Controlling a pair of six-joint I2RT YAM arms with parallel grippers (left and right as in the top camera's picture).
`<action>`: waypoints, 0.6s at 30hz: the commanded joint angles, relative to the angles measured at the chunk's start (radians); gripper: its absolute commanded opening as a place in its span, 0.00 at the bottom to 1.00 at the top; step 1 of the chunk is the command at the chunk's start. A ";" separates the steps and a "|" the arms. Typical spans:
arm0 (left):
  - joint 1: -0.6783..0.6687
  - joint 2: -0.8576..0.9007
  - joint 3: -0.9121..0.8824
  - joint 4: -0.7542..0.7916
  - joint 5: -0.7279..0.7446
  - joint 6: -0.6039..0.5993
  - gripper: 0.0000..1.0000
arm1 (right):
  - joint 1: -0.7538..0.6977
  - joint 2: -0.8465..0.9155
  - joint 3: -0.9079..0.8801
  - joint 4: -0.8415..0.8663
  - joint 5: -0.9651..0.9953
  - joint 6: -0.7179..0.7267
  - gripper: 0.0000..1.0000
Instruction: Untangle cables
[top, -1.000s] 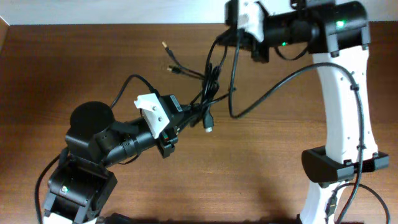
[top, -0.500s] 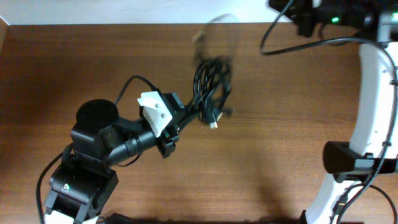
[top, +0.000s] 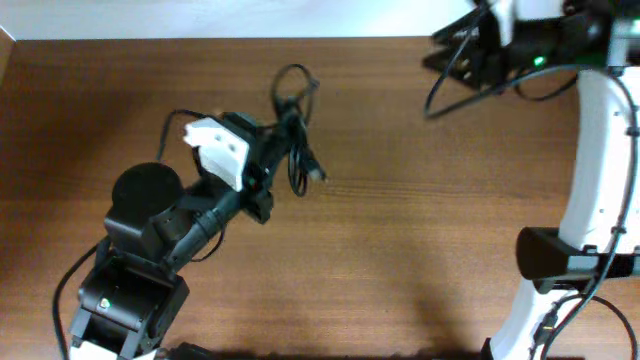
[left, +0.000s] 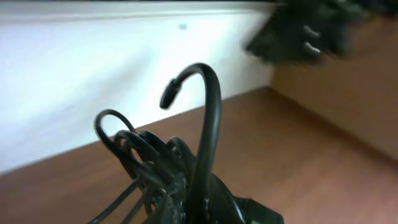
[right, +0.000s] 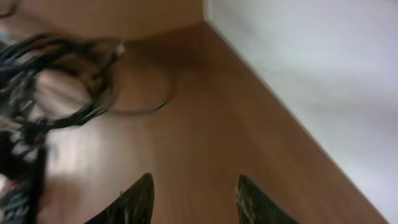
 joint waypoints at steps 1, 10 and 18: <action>0.000 -0.013 0.007 0.013 -0.169 -0.173 0.04 | 0.093 0.003 -0.001 -0.064 -0.022 -0.164 0.41; 0.000 -0.013 0.007 -0.034 -0.630 -0.811 0.00 | 0.334 0.003 -0.002 -0.064 0.082 -0.154 0.42; -0.002 0.076 0.007 -0.025 -0.584 -1.257 0.00 | 0.460 0.003 -0.009 -0.061 0.168 -0.272 0.42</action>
